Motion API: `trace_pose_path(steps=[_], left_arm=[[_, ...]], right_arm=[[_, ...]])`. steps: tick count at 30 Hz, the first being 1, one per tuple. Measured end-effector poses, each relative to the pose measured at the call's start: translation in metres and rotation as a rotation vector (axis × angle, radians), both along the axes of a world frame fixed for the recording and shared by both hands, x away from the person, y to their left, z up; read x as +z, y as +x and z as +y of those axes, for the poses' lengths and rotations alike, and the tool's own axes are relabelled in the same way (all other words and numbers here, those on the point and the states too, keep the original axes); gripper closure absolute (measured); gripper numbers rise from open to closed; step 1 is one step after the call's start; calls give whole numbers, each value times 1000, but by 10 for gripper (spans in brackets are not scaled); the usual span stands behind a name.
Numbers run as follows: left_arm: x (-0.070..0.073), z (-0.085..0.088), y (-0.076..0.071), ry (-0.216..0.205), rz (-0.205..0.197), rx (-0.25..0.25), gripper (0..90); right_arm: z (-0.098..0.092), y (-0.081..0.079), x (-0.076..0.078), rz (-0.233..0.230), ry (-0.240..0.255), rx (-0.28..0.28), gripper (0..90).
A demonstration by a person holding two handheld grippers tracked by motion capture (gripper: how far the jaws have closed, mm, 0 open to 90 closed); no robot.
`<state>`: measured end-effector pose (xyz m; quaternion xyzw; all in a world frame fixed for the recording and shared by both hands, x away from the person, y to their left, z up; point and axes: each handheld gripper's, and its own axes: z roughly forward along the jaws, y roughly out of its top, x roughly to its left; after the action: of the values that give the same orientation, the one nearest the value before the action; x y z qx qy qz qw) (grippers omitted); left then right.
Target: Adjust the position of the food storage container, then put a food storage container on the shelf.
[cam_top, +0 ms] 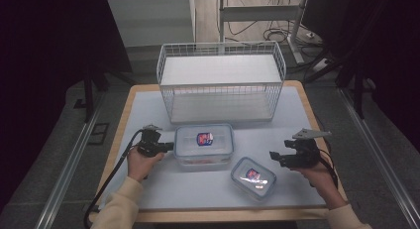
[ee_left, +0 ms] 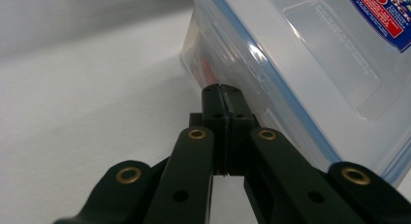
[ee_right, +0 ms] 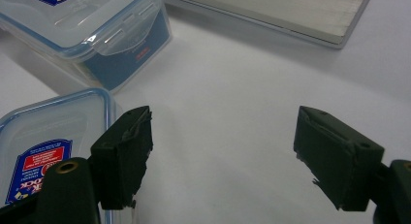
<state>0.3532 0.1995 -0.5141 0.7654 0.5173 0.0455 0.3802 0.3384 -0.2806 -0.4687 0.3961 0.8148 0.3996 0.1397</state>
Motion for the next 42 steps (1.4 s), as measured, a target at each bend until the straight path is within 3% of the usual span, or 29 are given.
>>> trace_pose_path(steps=[2,17,21,35,37,39,40,42], left_arm=[[-1,-2,1,-15,5,1,900],[2,-31,8,-2,13,-25,900],[2,-31,9,-24,14,-29,900],[36,-12,-16,-32,-126,-22,849],[38,-10,-20,-23,-134,-20,803],[38,-8,-25,-29,-132,-22,690],[38,-6,-27,-48,-133,-6,625],[39,0,-27,-79,-95,-5,430]], right_arm=[[0,0,0,1,-1,0,217],[1,0,-1,5,-1,1,216],[1,0,-1,5,1,2,216],[3,-3,2,1,57,28,197],[3,-3,2,7,61,31,197],[3,-2,2,12,65,35,195],[4,-2,2,12,69,33,190],[5,-1,2,16,83,34,179]])
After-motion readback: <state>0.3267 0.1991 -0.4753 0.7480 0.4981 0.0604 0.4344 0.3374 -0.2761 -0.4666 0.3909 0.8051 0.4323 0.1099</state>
